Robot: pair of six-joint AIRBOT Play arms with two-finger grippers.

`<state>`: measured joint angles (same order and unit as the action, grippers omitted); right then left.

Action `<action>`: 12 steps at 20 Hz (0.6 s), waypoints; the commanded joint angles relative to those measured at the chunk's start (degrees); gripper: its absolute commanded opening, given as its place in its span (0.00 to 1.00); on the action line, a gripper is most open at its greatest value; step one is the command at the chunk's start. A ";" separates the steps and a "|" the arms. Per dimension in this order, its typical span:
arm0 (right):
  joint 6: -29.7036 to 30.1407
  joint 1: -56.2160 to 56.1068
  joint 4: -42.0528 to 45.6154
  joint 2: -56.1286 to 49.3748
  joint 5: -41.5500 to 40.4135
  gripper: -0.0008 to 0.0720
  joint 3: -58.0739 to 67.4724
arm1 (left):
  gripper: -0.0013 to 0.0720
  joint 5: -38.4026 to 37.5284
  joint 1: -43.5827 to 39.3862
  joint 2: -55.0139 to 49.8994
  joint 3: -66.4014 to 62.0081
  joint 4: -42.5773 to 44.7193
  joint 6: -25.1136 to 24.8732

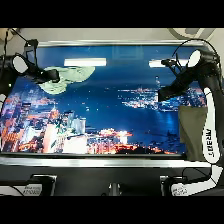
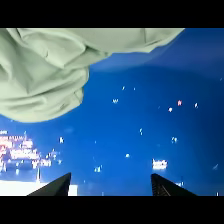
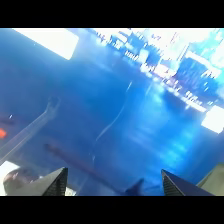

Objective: Fold the shirts.

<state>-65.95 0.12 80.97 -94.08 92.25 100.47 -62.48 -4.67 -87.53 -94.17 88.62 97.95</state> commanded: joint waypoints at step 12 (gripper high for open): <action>0.00 -0.04 1.92 -0.02 -21.09 0.85 0.04 | 0.90 3.74 17.66 -29.46 -16.48 -9.27 19.43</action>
<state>-65.93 0.12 82.89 -94.08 74.24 100.47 -61.32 11.11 -112.09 -109.36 84.42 116.01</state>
